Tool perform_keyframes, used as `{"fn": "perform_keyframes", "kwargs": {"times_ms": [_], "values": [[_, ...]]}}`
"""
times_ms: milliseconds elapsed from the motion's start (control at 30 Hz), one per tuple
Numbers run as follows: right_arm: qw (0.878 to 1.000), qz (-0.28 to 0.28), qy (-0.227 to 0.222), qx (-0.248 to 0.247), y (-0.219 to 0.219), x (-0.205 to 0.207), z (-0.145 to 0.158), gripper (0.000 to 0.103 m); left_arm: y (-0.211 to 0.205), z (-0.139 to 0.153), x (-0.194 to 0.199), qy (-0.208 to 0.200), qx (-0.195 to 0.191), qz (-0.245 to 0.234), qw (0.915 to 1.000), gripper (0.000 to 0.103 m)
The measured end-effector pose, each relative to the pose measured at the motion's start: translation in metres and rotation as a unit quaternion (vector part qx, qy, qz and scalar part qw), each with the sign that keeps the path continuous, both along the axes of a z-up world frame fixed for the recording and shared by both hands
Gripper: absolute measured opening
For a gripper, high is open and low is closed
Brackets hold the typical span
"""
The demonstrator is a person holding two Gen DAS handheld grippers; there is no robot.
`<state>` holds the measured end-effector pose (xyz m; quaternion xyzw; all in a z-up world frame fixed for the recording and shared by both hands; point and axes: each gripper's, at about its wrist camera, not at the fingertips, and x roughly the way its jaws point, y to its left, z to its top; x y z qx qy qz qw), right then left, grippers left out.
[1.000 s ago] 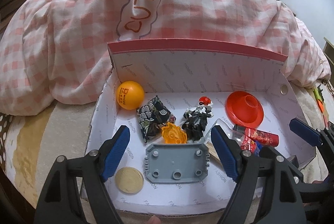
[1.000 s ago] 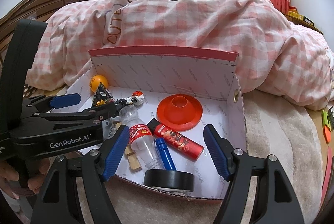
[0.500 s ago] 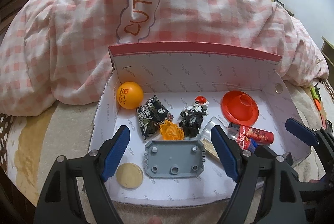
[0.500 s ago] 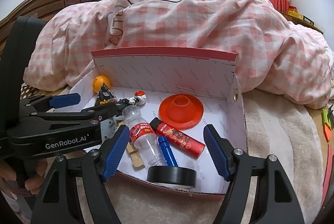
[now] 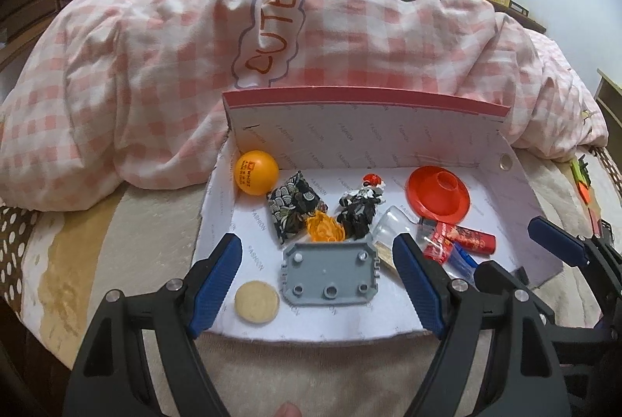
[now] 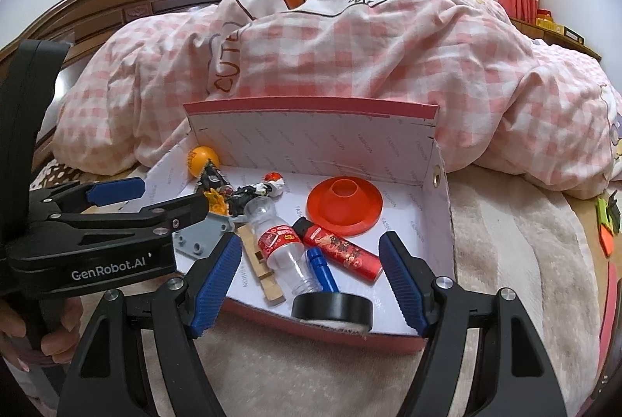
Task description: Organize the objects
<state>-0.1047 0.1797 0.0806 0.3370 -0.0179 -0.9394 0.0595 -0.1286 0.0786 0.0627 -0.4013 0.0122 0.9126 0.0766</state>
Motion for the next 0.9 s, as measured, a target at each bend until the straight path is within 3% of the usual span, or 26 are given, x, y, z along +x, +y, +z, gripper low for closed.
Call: {"fn": "perform_keyframes", "kwargs": {"times_ms": [600, 900], "values": [[0.999, 0.001, -0.030, -0.034, -0.001, 0.048, 0.002, 0.075, -0.004, 0.013, 0.059, 0.001, 0.008, -0.002, 1.0000, 0.081], [0.995, -0.004, -0.080, -0.056, 0.000, 0.063, -0.013, 0.075, -0.012, -0.009, 0.081, -0.035, 0.006, 0.010, 0.9993, 0.081]]}}
